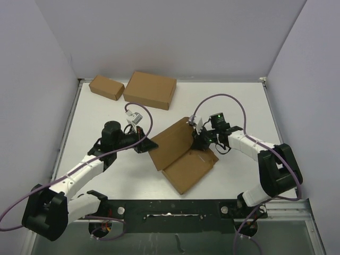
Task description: Fold the paper box
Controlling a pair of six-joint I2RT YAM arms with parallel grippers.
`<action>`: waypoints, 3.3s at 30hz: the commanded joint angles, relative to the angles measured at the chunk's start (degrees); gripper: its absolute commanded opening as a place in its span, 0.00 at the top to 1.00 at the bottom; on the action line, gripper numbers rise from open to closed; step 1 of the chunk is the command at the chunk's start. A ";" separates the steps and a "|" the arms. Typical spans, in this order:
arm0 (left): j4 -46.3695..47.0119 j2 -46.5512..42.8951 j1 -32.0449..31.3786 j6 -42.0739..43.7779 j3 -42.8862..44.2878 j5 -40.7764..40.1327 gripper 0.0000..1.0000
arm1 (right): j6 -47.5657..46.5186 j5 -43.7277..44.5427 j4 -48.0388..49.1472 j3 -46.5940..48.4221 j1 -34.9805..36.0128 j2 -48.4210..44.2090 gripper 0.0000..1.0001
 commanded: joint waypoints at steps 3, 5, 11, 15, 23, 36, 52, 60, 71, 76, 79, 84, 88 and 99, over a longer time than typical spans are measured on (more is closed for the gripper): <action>1.19 -1.10 1.02 -0.71 0.97 -0.84 1.00 | -9.18 -6.50 -7.72 3.06 -3.46 -5.38 1.00; 0.14 -1.45 1.38 -0.14 1.35 -1.42 1.00 | -15.88 -10.65 -14.69 3.42 -6.09 -8.21 0.98; -0.44 -2.08 1.82 0.71 1.85 -1.14 1.00 | -31.73 -9.76 -31.17 2.70 -10.77 -17.56 0.93; -0.53 -2.59 1.82 0.72 2.09 -0.97 1.00 | -39.11 -3.29 -39.24 2.00 -10.90 -21.02 0.94; -0.53 -2.94 1.77 0.70 2.20 -0.59 1.00 | -38.31 5.51 -37.70 -2.49 -10.77 -17.95 0.98; 0.20 -2.58 1.79 0.44 1.85 -0.01 1.00 | -31.34 15.26 -31.08 -2.58 -4.99 -10.40 1.00; 0.79 -1.58 1.72 0.24 2.25 -0.46 1.00 | -34.64 6.34 -33.22 -2.18 6.42 -9.87 1.00; 1.19 -0.69 1.75 0.27 2.16 -0.37 1.00 | -35.50 6.42 -37.12 -1.49 9.13 -3.24 1.00; 1.60 -1.12 1.82 0.68 2.20 1.52 1.00 | -34.34 -0.99 -37.56 4.79 -1.11 -10.87 0.97; 1.53 -1.42 1.82 0.93 2.29 2.18 1.00 | -32.18 -9.06 -37.19 9.13 -10.89 -13.23 0.91; 1.51 -1.88 1.79 0.92 2.29 2.14 1.00 | -25.42 -10.51 -31.62 8.68 -16.48 -11.53 0.81; 1.00 -2.24 1.82 1.13 2.47 2.26 1.00 | -19.65 -9.90 -30.56 9.24 -21.49 -4.80 0.73; 0.82 -2.18 1.82 1.22 2.47 2.14 1.00 | -21.19 -14.27 -34.19 10.14 -21.98 -0.04 0.63; 1.54 -1.70 1.80 0.87 2.46 1.96 1.00 | -21.48 -12.46 -36.18 10.50 -17.96 5.85 0.70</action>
